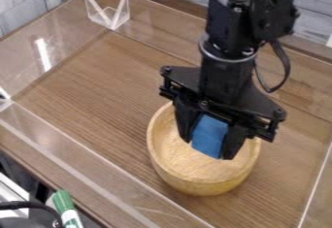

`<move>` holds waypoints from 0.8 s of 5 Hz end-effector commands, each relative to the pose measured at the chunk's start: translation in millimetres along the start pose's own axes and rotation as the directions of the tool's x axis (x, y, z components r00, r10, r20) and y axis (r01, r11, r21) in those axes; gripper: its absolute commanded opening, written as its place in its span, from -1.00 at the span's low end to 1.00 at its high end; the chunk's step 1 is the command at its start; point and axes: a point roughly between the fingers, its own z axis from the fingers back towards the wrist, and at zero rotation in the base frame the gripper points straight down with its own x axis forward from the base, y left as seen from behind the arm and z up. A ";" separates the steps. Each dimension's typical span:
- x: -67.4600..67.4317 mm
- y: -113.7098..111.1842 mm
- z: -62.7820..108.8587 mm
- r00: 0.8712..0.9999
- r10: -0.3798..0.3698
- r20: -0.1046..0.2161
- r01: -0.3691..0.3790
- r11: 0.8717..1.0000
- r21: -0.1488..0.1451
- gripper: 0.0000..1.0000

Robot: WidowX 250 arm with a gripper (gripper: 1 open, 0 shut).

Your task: Put the blue block in the brown bowl

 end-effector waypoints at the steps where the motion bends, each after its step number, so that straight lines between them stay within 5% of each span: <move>1: 5.9 1.4 10.8 0.999 0.006 0.043 -0.004 0.999 -0.038 1.00; 4: 9.8 0.7 9.2 0.998 -0.003 0.059 0.007 0.998 -0.063 1.00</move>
